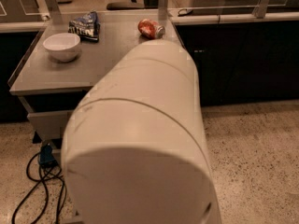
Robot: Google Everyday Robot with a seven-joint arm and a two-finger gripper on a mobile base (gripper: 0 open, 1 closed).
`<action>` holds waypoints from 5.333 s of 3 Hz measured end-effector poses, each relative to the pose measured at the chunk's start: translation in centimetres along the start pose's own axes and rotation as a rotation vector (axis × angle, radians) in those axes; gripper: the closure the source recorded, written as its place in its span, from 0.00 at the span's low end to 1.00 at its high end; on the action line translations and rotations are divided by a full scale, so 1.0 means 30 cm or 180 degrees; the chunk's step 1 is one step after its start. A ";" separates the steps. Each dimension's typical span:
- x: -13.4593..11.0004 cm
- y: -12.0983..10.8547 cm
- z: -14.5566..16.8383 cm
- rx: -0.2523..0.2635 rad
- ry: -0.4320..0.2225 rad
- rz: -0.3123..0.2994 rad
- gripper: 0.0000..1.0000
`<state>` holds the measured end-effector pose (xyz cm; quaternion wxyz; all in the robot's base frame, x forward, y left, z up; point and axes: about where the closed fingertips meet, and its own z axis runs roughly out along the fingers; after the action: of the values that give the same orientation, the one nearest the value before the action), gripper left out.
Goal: Pick rxbar blueberry from bottom drawer and place on counter
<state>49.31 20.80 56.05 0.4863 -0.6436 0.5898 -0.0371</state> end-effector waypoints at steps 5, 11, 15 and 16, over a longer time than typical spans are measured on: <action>0.400 -0.398 -0.688 0.1464 0.0495 0.0218 1.00; -0.029 -0.639 -0.568 0.1438 -0.0204 -0.0454 1.00; -0.031 -0.891 -0.503 0.1357 -0.0119 -0.0986 1.00; -0.118 -0.900 -0.537 0.1331 -0.0237 -0.1113 1.00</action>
Offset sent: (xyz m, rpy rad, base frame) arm -0.0873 -0.2098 0.1196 0.0444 -0.2055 -0.3362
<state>57.75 9.67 84.45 0.6161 -0.6223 0.4310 -0.2178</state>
